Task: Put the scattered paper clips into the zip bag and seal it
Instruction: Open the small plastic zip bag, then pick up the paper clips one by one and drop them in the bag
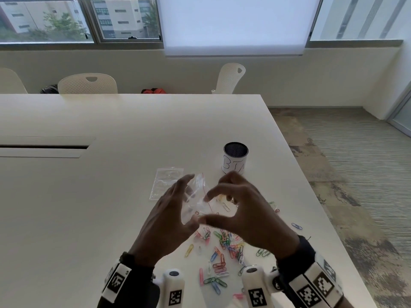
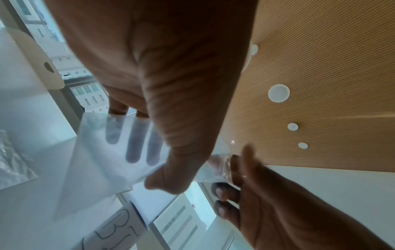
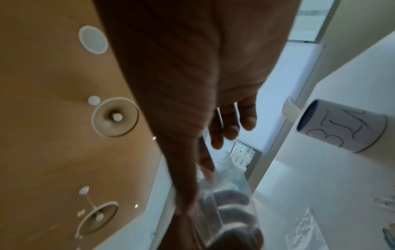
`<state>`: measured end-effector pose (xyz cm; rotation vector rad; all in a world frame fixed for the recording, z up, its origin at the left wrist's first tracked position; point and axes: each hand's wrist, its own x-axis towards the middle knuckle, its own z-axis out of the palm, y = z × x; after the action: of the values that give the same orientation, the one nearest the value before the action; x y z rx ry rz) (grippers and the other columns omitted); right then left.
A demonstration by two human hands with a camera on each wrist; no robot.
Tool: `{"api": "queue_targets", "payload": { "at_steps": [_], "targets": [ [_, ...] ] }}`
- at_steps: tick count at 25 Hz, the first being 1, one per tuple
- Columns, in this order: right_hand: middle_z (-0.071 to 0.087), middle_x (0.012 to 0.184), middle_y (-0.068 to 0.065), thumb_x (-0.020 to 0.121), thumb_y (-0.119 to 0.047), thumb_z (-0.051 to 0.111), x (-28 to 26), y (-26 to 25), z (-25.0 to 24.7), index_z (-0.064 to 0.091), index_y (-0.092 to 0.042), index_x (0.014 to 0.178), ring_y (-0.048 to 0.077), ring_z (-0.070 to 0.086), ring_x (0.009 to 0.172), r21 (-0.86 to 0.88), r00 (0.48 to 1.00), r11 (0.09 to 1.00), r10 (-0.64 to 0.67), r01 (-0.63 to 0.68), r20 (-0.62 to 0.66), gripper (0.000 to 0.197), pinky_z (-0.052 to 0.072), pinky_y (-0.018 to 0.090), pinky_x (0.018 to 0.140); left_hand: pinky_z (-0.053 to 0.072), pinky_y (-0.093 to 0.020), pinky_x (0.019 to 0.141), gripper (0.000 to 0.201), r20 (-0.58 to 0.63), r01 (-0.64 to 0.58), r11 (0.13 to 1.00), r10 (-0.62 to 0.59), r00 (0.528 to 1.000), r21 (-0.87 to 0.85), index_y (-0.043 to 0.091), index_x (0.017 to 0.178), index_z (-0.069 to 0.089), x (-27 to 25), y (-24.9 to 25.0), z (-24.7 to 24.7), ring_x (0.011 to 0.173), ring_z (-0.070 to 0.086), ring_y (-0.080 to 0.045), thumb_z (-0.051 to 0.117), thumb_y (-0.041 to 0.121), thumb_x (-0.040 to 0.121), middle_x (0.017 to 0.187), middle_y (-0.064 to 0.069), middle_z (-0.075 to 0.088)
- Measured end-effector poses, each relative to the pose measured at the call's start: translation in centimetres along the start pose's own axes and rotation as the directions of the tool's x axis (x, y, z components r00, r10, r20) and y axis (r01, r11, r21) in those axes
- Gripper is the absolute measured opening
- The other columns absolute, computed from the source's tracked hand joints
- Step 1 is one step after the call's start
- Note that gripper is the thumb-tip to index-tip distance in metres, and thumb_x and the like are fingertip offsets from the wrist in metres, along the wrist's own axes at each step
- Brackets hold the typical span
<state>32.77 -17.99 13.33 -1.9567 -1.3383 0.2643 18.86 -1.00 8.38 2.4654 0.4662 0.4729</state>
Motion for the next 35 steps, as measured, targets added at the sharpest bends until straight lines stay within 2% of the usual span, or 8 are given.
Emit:
{"api": "queue_targets", "payload": {
  "at_steps": [4,7,10,13,18,24,29,35],
  "targets": [
    [0.055,0.1,-0.019,0.09,-0.039,0.077,-0.2,0.1,0.3,0.074,-0.031,0.092,0.003,0.055,0.097,-0.029,0.999,0.999,-0.034,0.034,0.015,0.009,0.046,0.02,0.084,0.045,-0.018,0.095,0.094,0.022,-0.021,0.999,0.02,1.0,0.027,0.041,0.157,0.023,-0.3,-0.8,0.1,0.113,0.056,0.001,0.082,0.028,0.084,0.12,0.02,0.055],
    [0.065,0.104,-0.019,0.092,-0.036,0.075,-0.2,0.2,-0.1,0.071,-0.028,0.091,0.004,0.058,0.109,0.015,0.992,0.997,-0.08,0.079,0.093,0.009,0.047,0.025,0.096,0.049,-0.022,0.097,0.098,0.036,-0.036,0.999,0.035,0.999,0.029,0.042,0.155,0.024,-0.7,-1.4,-0.1,0.113,0.052,0.006,0.085,0.026,0.08,0.118,0.024,0.052],
    [0.072,0.102,-0.019,0.094,-0.039,0.072,-0.3,-0.1,0.5,0.073,-0.029,0.096,0.0,0.054,0.111,-0.039,0.991,0.992,-0.114,0.117,0.077,0.01,0.039,0.027,0.102,0.041,-0.02,0.109,0.106,0.033,-0.027,0.999,0.027,0.999,0.019,0.044,0.159,0.02,-1.0,-1.6,-0.1,0.124,0.046,0.011,0.088,0.041,0.077,0.14,0.028,0.046],
    [0.072,0.099,-0.022,0.093,-0.04,0.072,-0.1,-0.5,1.5,0.075,-0.03,0.098,-0.005,0.05,0.108,-0.052,0.987,0.987,-0.146,0.15,0.071,0.012,0.034,0.025,0.096,0.032,-0.017,0.114,0.117,-0.002,0.01,0.997,-0.01,1.0,-0.075,0.045,0.162,0.017,-1.5,-1.2,0.3,0.14,0.036,0.009,0.091,0.051,0.071,0.154,0.03,0.035],
    [0.051,0.09,-0.039,0.092,-0.038,0.074,-0.1,-1.1,2.4,0.075,-0.029,0.106,-0.027,0.039,0.104,-0.032,0.975,0.99,-0.133,0.141,0.176,0.016,0.03,0.011,0.092,0.052,-0.04,0.108,0.09,-0.079,0.061,0.993,-0.069,0.994,-0.104,0.039,0.152,0.033,-2.3,-1.9,1.5,0.128,0.058,-0.01,0.085,0.029,0.079,0.138,0.01,0.06],
    [0.073,0.089,-0.013,0.095,-0.028,0.073,3.3,2.7,2.9,0.074,-0.023,0.098,-0.001,0.067,0.079,-0.011,0.998,1.0,0.011,-0.012,-0.068,0.006,0.053,0.013,0.072,0.055,-0.039,0.098,0.083,-0.096,0.156,0.986,-0.162,0.982,-0.065,0.033,0.141,0.042,-3.4,-4.6,0.3,0.111,0.061,-0.012,0.086,0.015,0.072,0.117,0.013,0.06],
    [0.072,0.115,0.001,0.092,-0.031,0.076,6.7,6.5,7.3,0.072,-0.018,0.115,0.011,0.066,0.101,-0.165,0.947,0.985,0.014,0.042,0.322,0.026,0.057,0.028,0.088,0.054,-0.037,0.094,0.078,-0.115,0.205,0.978,-0.209,0.971,-0.039,0.033,0.136,0.045,-4.5,-6.4,-0.8,0.109,0.059,-0.011,0.086,0.013,0.072,0.114,0.014,0.058],
    [0.06,0.137,-0.004,0.09,-0.043,0.076,10.2,6.7,11.8,0.064,-0.03,0.128,0.015,0.056,0.12,-0.218,0.851,0.945,-0.099,0.242,0.516,0.042,0.051,0.035,0.097,0.049,-0.03,0.09,0.08,-0.125,0.243,0.97,-0.245,0.961,-0.034,0.032,0.137,0.045,-4.9,-7.1,-1.1,0.108,0.058,-0.009,0.087,0.013,0.072,0.116,0.014,0.057]
  ]
}}
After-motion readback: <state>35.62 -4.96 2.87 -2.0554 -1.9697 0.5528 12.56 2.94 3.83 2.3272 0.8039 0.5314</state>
